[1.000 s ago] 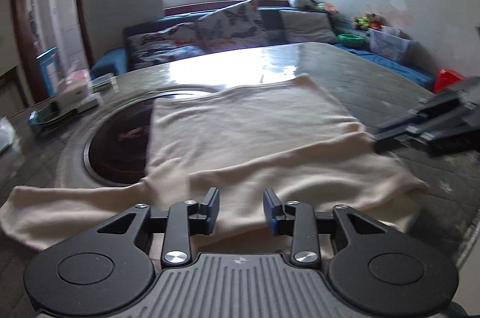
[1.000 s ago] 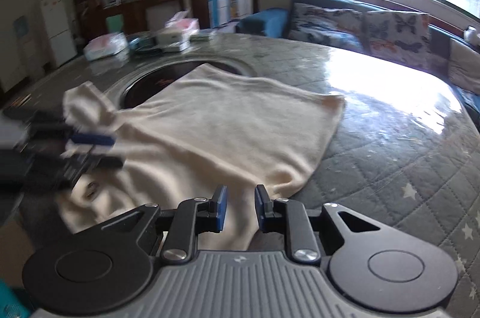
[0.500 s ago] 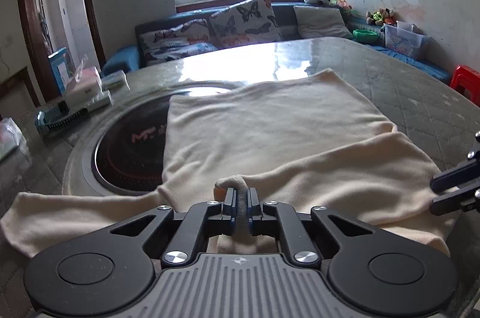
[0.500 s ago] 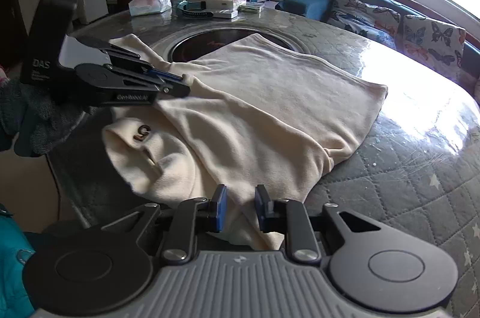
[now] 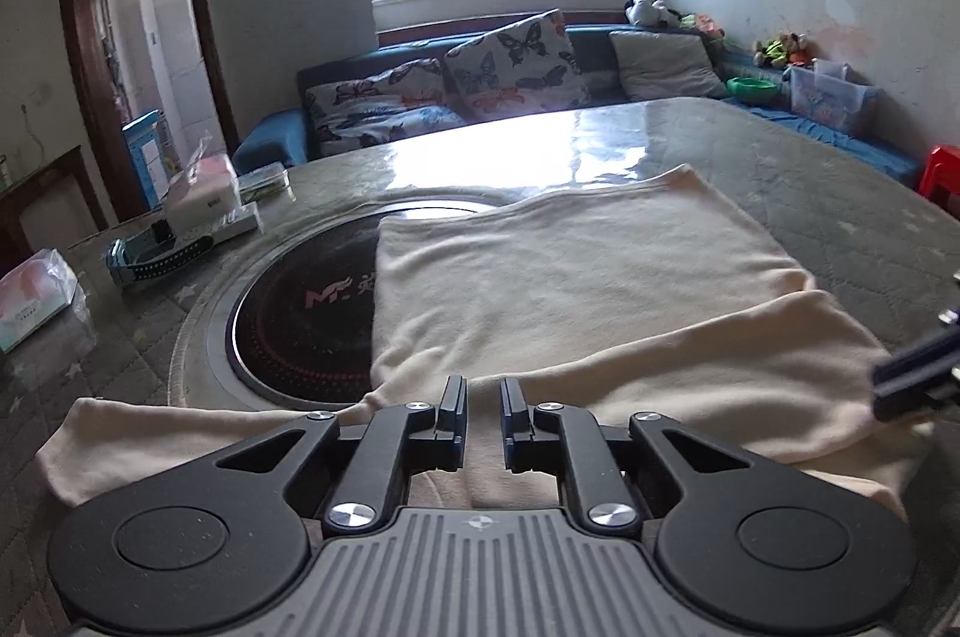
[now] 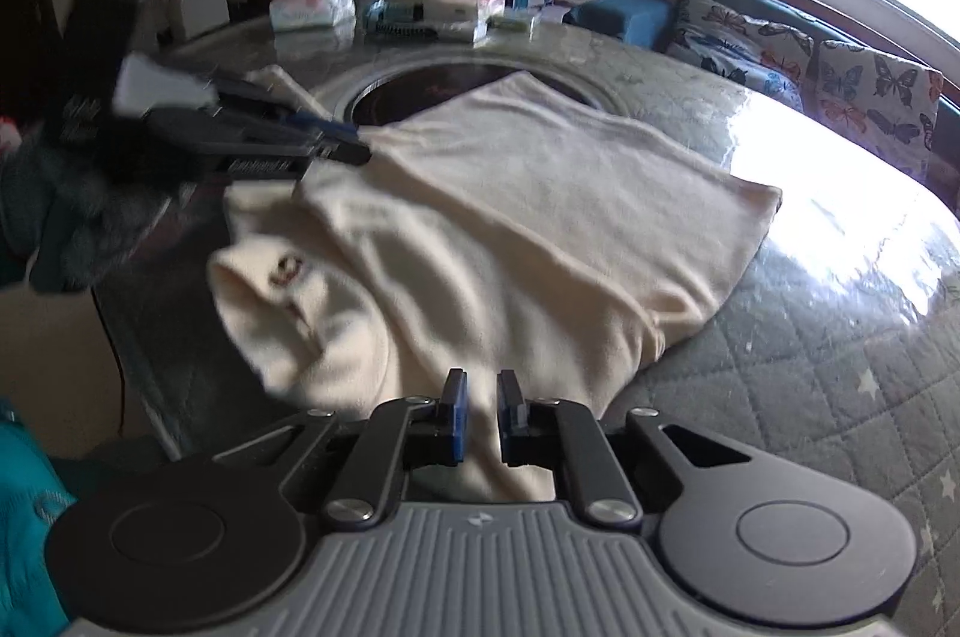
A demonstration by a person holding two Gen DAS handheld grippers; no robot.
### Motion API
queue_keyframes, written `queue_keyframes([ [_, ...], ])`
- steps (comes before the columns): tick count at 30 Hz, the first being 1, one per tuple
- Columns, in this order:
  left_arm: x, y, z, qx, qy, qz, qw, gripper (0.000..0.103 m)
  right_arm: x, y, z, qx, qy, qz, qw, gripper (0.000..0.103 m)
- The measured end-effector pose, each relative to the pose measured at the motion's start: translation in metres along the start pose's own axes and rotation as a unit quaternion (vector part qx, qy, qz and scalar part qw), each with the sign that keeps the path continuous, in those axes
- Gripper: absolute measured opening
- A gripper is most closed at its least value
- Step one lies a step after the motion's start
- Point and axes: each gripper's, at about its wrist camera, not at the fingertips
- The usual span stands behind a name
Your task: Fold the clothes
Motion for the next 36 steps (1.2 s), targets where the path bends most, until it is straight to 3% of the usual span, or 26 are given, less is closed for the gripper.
queue_keyframes([
  [5,-0.012,0.005,0.008,-0.013,-0.016,-0.012,0.9997,0.017,0.019,-0.014,0.008,-0.004,-0.008,0.016,1.0,0.009],
  [13,-0.018,0.012,-0.012,0.002,0.009,-0.015,0.9998,0.025,0.042,-0.059,0.0,0.013,0.003,0.012,1.0,0.009],
  [17,-0.015,0.02,-0.033,0.022,0.037,-0.002,0.9991,0.034,0.051,-0.06,-0.013,0.025,0.023,0.018,0.999,0.009],
  [22,-0.012,0.022,-0.065,0.074,0.083,0.009,0.9938,0.043,0.06,-0.065,-0.014,0.033,0.018,0.022,0.999,0.009],
  [28,-0.005,0.02,-0.115,0.158,0.142,0.025,0.977,0.054,0.067,-0.069,-0.025,0.053,0.037,0.016,0.998,0.011],
  [36,0.004,0.009,-0.178,0.252,0.215,0.035,0.9431,0.058,0.073,-0.064,-0.025,0.041,0.037,0.016,0.998,0.011],
])
Point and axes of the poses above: each gripper's, at about its wrist camera, not at the fingertips, and y roughly against the way its jaws point, z to its right, x to its top, and after that the axes turned 15 degrees about y, right-handed
